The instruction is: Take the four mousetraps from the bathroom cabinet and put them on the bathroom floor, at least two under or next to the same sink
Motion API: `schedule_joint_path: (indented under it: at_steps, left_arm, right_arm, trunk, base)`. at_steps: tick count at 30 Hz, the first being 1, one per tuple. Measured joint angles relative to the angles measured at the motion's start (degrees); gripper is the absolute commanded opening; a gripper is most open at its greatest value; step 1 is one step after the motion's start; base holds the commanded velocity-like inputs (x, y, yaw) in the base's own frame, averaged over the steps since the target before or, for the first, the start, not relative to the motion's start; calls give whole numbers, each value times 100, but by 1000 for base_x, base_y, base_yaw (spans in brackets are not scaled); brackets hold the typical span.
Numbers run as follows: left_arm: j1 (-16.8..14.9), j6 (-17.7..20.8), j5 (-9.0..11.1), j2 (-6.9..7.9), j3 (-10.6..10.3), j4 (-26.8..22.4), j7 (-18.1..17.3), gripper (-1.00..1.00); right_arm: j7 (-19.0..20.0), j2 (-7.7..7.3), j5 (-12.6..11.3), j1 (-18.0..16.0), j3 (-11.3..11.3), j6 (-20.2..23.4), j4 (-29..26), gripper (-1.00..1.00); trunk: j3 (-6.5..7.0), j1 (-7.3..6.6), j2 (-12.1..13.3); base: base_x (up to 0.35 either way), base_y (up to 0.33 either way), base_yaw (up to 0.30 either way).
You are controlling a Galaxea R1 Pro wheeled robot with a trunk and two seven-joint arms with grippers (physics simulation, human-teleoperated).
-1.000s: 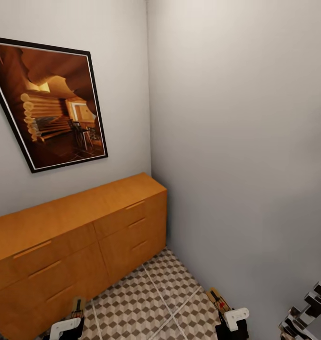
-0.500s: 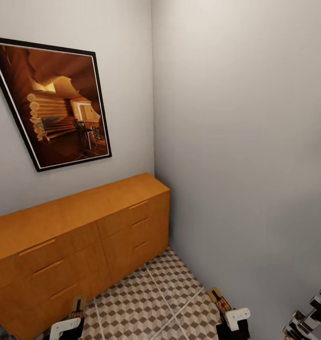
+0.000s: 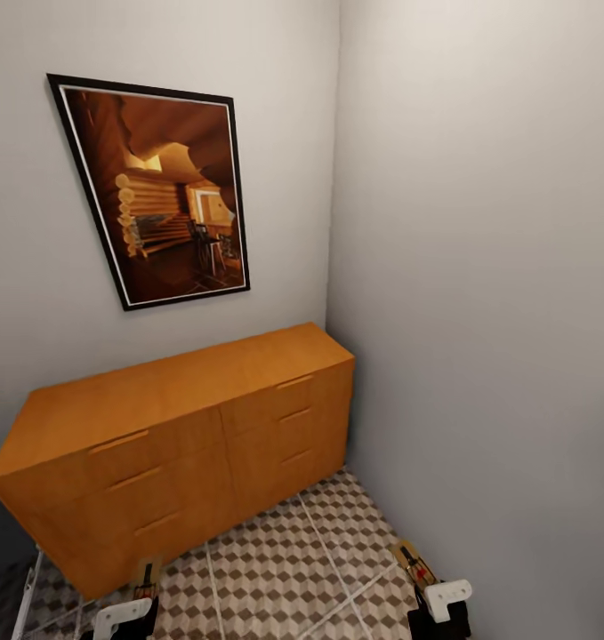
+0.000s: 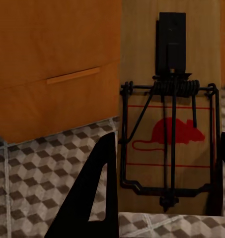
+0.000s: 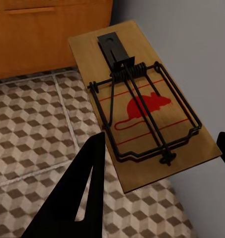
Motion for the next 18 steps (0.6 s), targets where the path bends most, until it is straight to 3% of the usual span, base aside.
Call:
schedule_joint_path:
  at_steps: [18]
  left_arm:
    - [0,0,0,0,0,0,0,-100]
  right_arm:
    - [0,-1,0,0,0,0,-2,-100]
  trunk:
    - [-55,0,0]
  base:
    - [0,0,264]
